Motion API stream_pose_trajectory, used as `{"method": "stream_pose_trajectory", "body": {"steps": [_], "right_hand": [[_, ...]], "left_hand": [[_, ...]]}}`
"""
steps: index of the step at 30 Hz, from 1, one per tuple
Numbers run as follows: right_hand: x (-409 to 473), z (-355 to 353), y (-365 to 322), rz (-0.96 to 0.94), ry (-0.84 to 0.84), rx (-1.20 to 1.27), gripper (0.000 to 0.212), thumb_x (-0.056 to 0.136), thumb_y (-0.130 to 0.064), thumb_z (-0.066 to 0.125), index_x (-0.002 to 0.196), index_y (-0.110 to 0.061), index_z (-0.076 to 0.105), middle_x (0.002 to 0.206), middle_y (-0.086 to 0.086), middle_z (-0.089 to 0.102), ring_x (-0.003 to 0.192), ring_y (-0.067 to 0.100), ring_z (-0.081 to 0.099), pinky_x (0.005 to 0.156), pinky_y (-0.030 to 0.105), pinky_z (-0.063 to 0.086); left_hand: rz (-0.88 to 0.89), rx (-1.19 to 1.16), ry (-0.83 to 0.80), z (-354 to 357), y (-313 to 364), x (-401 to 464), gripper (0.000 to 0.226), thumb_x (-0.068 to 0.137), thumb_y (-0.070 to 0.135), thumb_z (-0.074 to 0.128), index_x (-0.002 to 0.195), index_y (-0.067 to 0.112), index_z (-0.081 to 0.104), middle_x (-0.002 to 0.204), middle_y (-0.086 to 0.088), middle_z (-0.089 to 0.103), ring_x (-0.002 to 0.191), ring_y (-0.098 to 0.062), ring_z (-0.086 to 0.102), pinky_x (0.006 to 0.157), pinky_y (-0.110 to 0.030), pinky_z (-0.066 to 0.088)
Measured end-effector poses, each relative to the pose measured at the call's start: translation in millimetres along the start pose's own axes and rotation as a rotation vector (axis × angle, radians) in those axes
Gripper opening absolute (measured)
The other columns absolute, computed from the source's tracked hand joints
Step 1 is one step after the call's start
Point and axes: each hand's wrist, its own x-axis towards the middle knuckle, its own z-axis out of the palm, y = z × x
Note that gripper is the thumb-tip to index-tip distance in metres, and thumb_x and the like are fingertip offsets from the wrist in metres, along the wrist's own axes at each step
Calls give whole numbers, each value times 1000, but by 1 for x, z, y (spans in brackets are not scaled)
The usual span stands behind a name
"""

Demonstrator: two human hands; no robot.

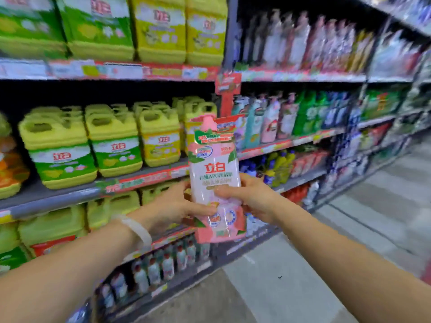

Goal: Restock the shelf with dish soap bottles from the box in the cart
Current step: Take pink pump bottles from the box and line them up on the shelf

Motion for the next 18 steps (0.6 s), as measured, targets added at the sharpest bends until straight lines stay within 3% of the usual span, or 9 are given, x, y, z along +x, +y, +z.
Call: {"method": "stream_pose_trajectory", "body": {"steps": [2,5,9,13,18], "right_hand": [[-8,-45,-13,-47,94,0,37,76,-8,74,111,-9,64,107,9,72,97,26,69,88,40,55],[-15,-107,-31,-121,193,-33,42,72,-14,79,112,-13,65,108,6,72,100,26,68,91,43,52],[-9,-187,-48,-192,277,-61,49,72,-16,78,118,-12,61,106,4,73,92,21,70,75,34,54],[20,-259,-63,-231,303,-119,40,79,-12,73,118,-13,61,104,5,73,87,21,71,68,31,57],[92,-344,-96,-247,258,-138,34,82,-9,70,114,-16,61,104,3,73,82,16,71,60,24,54]], "left_hand": [[49,61,-61,31,27,29,44,75,1,74,111,24,62,91,5,75,77,-12,71,62,-27,56],[115,81,-84,70,61,76,44,73,1,76,108,23,61,85,6,74,70,-9,70,57,-23,54],[202,103,-127,115,97,141,47,72,-1,76,111,20,60,90,-1,75,72,-13,72,52,-22,52],[267,125,-108,143,120,218,52,71,-4,76,115,16,58,93,-4,75,77,-19,72,61,-34,59],[319,145,-66,154,165,320,55,71,-6,76,118,14,55,86,2,73,66,-9,71,51,-22,54]]}}
